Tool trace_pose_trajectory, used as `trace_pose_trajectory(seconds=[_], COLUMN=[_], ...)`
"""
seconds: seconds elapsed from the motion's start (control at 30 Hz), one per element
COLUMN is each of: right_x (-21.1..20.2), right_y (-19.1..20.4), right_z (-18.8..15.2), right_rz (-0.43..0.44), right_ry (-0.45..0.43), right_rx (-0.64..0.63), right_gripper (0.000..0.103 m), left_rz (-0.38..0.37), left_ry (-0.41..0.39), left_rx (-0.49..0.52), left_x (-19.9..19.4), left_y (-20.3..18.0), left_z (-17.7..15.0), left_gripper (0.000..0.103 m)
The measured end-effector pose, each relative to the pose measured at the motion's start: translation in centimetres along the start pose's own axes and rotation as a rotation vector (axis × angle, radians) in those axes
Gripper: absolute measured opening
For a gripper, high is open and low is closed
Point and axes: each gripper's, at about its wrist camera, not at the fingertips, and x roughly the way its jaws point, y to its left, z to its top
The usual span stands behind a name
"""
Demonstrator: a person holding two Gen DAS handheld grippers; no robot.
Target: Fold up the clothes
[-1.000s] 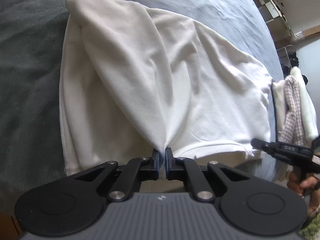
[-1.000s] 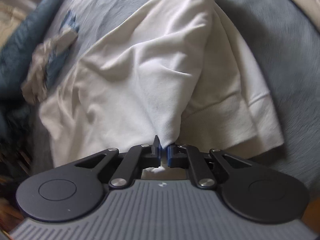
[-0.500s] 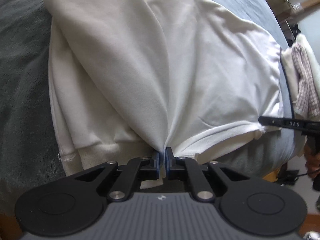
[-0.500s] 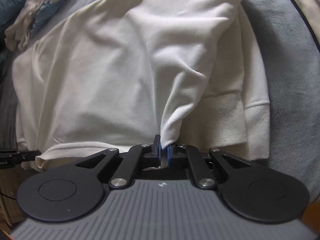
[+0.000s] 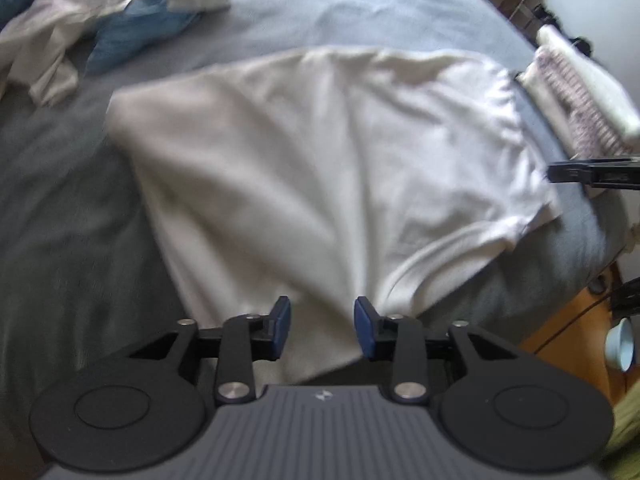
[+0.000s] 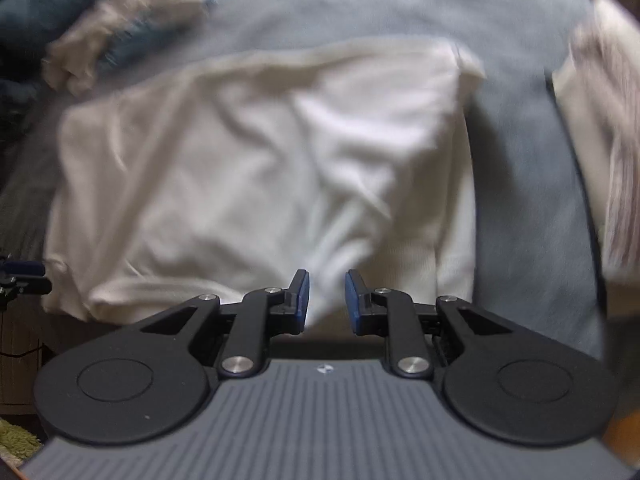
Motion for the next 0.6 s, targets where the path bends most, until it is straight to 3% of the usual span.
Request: trace_pose_trajectory(seconds=[0.07, 0.17, 0.23, 0.3, 0.37, 0.43, 0.5, 0.6], right_x=[0.8, 3.8, 6.1, 8.3, 7.6, 6.6, 5.5, 4.9], right_y=[1.4, 4.0, 4.4, 3.7, 2.6, 2.2, 2.3, 3.8], right_z=[1.3, 2.0, 0.8, -1.9, -3.4, -2.4, -0.8, 2.4], right_rz=[0.067, 0.099, 0.084, 0.012, 0.012, 0.002, 0.037, 0.122], right_ry=[-0.039, -0.038, 0.033, 0.160, 0.165, 0.213, 0.203, 0.112], right_rx=[-0.040, -0.129, -0.188, -0.259, -0.273, -0.275, -0.282, -0.326], right_gripper=[0.018, 0.018, 0.018, 0.016, 0.016, 0.016, 0.016, 0.016], left_rz=[-0.004, -0.011, -0.015, -0.021, -0.028, -0.035, -0.042, -0.020], left_ry=[-0.001, -0.003, -0.004, -0.007, -0.010, -0.013, -0.017, -0.074], left_rx=[0.013, 0.034, 0.047, 0.036, 0.019, 0.002, -0.014, -0.079], left_x=[0.9, 2.1, 3.0, 2.4, 1.5, 0.6, -0.4, -1.0], left_y=[-0.5, -1.2, -1.7, -1.5, -1.3, -1.0, -0.7, -0.4], left_z=[0.5, 1.2, 1.7, 2.0, 2.2, 2.4, 2.7, 4.6], left_gripper=[0.039, 0.040, 0.039, 0.039, 0.039, 0.040, 0.042, 0.044])
